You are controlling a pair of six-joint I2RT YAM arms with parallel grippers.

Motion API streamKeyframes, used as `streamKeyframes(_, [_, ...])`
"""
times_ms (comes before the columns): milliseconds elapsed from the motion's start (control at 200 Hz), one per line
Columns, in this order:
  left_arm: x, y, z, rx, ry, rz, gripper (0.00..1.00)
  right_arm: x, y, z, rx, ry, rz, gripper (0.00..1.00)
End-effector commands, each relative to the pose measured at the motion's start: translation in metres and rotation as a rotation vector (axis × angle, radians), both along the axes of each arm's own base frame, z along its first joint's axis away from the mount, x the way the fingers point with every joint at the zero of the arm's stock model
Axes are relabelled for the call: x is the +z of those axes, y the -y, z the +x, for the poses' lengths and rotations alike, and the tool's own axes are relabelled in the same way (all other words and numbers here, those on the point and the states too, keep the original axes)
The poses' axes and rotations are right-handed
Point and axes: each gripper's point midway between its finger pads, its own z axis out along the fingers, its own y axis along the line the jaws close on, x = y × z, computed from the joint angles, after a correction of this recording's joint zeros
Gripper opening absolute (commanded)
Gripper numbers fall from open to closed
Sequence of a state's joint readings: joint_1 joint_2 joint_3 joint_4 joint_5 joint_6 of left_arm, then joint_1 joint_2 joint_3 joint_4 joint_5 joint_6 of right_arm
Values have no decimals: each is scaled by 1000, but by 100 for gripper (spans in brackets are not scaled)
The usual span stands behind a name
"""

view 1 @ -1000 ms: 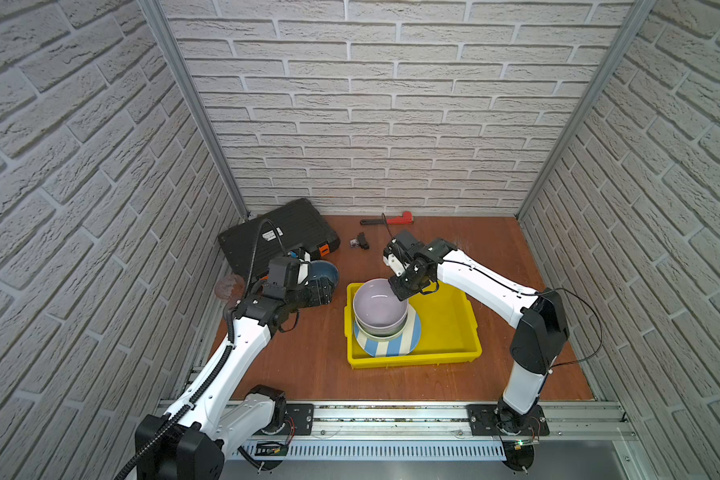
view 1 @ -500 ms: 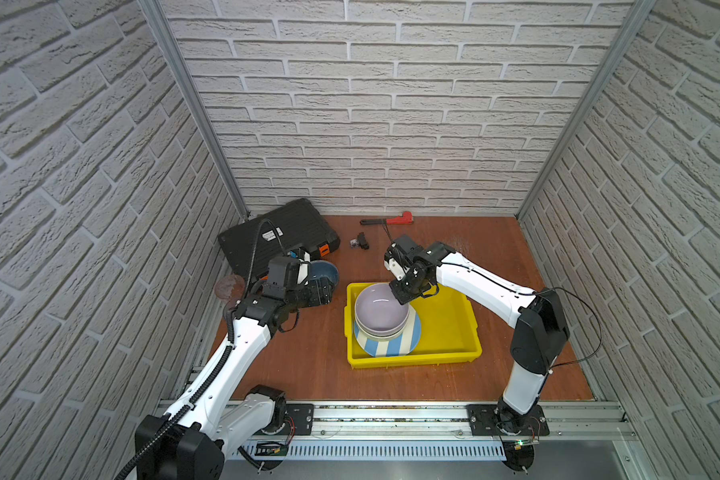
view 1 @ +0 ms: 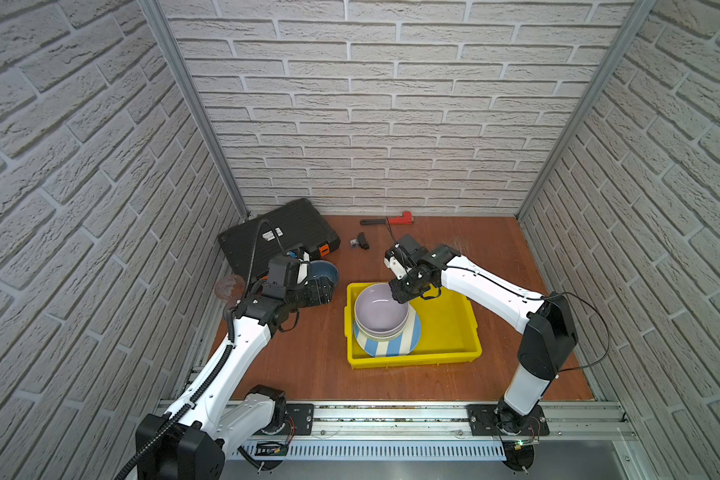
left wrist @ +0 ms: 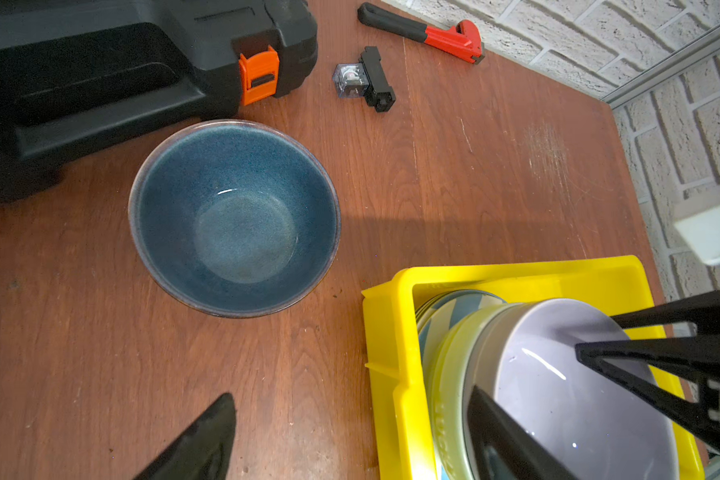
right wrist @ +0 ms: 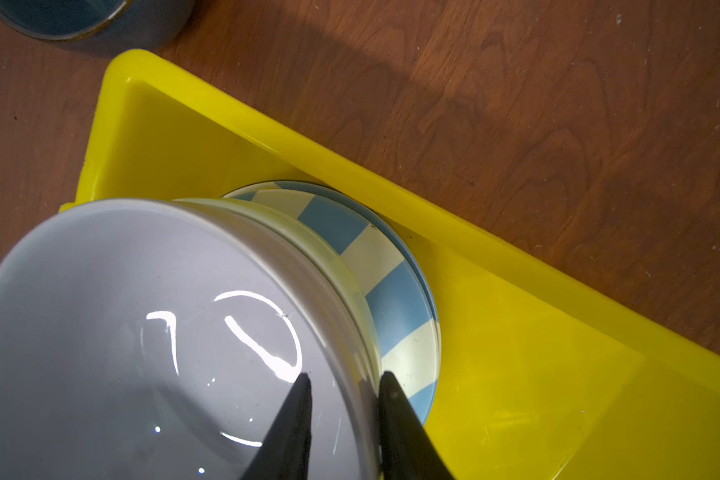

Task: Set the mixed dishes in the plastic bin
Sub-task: 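Carry the lavender bowl with the right gripper and lower it onto the green bowl, then open the right gripper and draw it back while the left gripper reaches the blue bowl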

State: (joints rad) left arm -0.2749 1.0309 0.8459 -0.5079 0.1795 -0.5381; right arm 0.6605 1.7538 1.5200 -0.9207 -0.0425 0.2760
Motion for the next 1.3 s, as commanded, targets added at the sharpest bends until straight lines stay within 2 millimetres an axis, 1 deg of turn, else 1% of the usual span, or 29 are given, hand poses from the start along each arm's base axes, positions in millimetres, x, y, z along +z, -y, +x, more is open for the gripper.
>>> streamKeyframes(0, [-2, -3, 6, 22, 8, 0, 86, 20, -3, 0, -11, 63, 51, 30])
streamKeyframes(155, [-4, -2, 7, 21, 2, -4, 86, 26, 3, -4, -26, 79, 49, 30])
streamKeyframes(370, [-4, -1, 8, 20, -1, -10, 86, 24, 9, -12, -47, 55, 43, 29])
streamKeyframes(515, [-2, -11, 10, 47, -16, 12, 86, 26, 17, -20, -84, 50, 31, 30])
streamKeyframes(685, [-1, -15, 12, 56, -21, -5, 86, 25, 26, -27, -119, 44, 15, 28])
streamKeyframes(800, [0, -15, 13, 56, -21, -10, 86, 22, 26, -31, -123, 34, 21, 21])
streamKeyframes(900, [1, -15, 13, 54, -21, -9, 86, 17, 25, -32, -125, 26, 22, 17])
streamKeyframes(1020, [3, -18, 14, 60, -20, -3, 86, 13, 25, -33, -129, 23, 27, 16])
streamKeyframes(1130, [5, -18, 14, 62, -16, -5, 86, 13, 24, -32, -128, 24, 31, 16])
streamKeyframes(1295, [2, -20, 15, 68, -24, 0, 86, 25, 25, -31, -129, 53, 47, 20])
